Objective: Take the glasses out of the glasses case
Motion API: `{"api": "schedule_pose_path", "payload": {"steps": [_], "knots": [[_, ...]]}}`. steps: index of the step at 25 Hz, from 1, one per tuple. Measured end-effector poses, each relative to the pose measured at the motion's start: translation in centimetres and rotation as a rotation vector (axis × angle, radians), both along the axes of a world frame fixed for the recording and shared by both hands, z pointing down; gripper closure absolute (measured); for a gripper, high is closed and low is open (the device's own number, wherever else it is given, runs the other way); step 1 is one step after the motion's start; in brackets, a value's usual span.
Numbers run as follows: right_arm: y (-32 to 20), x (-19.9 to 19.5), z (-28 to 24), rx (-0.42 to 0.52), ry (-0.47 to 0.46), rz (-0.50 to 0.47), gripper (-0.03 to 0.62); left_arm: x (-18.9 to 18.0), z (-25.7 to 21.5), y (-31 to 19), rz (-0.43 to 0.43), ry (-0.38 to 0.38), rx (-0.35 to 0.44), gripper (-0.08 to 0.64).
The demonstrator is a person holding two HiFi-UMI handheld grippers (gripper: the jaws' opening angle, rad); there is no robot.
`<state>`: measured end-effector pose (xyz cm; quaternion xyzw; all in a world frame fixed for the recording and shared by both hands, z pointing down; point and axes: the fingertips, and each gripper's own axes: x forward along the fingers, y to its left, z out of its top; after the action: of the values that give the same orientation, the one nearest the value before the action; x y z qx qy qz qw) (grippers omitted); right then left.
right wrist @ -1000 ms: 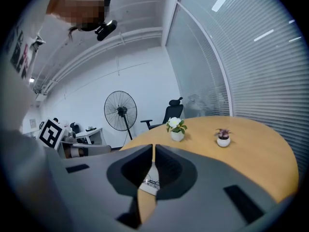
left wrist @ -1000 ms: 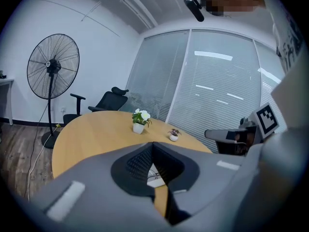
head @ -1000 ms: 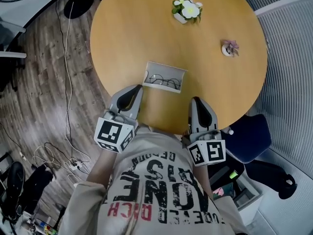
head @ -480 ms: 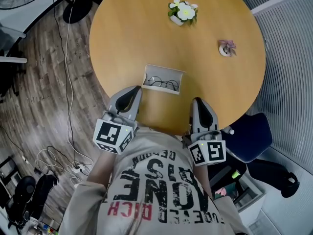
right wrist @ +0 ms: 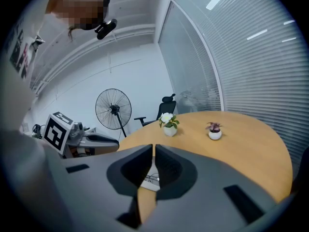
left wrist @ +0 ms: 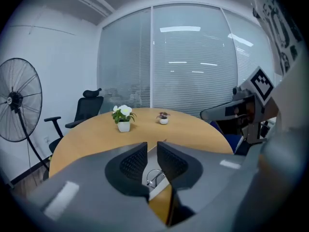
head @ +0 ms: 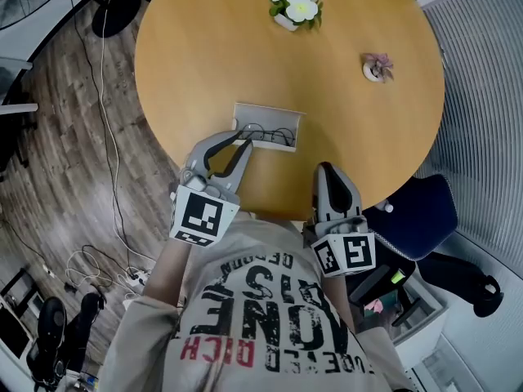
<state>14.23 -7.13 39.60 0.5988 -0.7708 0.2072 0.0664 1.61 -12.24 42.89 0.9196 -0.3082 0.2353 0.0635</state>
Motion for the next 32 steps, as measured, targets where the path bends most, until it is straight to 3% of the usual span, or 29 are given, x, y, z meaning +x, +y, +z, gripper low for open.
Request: {"api": "schedule_pose_path", "payload": {"steps": [4, 12, 17, 20, 24, 29, 32], "knots": [[0.2, 0.2, 1.0, -0.030, -0.002, 0.010, 0.565, 1.4, 2.3, -0.5, 0.101, -0.098, -0.014, 0.489], [0.7, 0.1, 3.0, -0.092, -0.022, 0.040, 0.565, 4.6, 7.5, -0.2, 0.381, -0.321, -0.052, 0.476], [1.2, 0.6, 4.0, -0.127, -0.027, 0.079, 0.565, 5.5, 10.4, 0.4, 0.547, -0.478, -0.103, 0.463], [1.5, 1.1, 4.4, -0.139, -0.027, 0.107, 0.565, 5.9, 12.3, 0.7, 0.616, -0.530, -0.145, 0.463], [1.7, 1.6, 4.6, -0.150, -0.029, 0.149, 0.565, 6.3, 13.8, 1.0, 0.660, -0.554, -0.237, 0.453], [2.0, 2.1, 5.0, -0.163, -0.027, 0.184, 0.565, 6.5, 15.5, 0.2, 0.683, -0.652, -0.257, 0.465], [2.1, 2.2, 5.1, -0.167, -0.030, 0.198, 0.565, 6.6, 15.8, 0.6, 0.699, -0.664, -0.289, 0.506]]}}
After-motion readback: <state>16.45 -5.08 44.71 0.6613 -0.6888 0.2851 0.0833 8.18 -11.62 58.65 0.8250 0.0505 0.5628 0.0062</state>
